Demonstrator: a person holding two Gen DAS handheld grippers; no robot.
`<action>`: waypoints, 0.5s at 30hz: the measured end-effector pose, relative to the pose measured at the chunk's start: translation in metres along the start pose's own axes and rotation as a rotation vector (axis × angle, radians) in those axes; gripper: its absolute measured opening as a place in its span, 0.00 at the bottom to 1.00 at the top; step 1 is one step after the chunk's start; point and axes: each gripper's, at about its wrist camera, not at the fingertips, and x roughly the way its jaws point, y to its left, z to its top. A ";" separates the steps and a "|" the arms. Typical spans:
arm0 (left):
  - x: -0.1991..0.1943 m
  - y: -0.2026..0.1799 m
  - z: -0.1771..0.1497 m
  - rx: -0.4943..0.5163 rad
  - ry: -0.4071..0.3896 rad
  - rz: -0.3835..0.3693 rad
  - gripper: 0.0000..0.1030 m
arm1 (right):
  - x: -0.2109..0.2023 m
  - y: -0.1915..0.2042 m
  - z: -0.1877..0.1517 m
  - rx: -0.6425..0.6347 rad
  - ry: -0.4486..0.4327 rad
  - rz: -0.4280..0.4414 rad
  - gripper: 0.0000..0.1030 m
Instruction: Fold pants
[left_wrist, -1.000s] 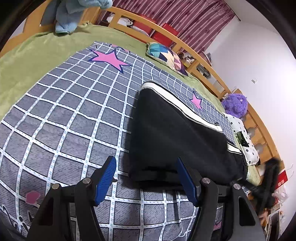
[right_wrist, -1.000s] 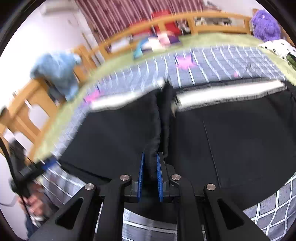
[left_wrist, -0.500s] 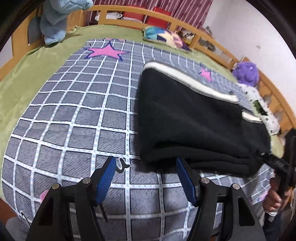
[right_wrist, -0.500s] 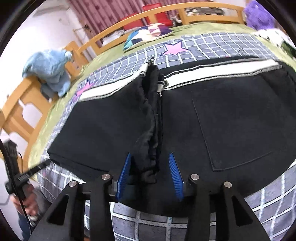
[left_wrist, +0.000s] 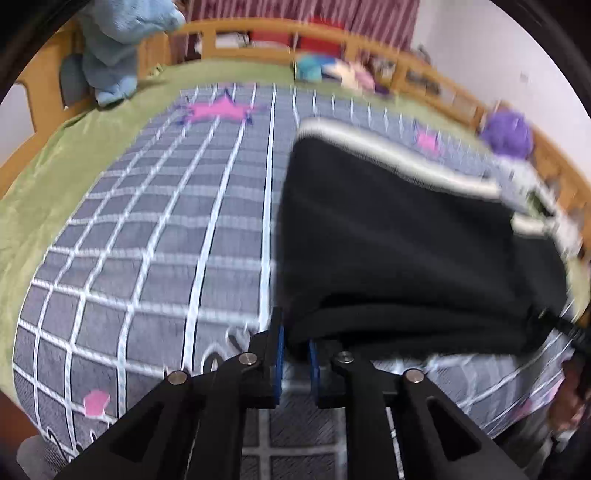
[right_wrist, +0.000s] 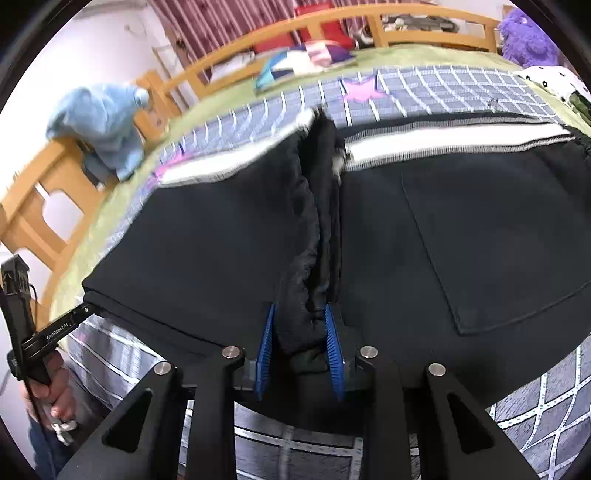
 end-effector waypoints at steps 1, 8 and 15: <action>-0.004 0.004 -0.003 -0.011 0.002 0.001 0.24 | 0.000 -0.002 -0.001 -0.003 0.004 0.007 0.28; -0.043 0.026 0.011 -0.091 -0.051 -0.078 0.42 | -0.036 -0.003 0.010 -0.039 -0.090 -0.009 0.37; -0.026 -0.022 0.051 -0.007 -0.097 -0.135 0.42 | -0.023 0.028 0.025 -0.110 -0.170 -0.018 0.37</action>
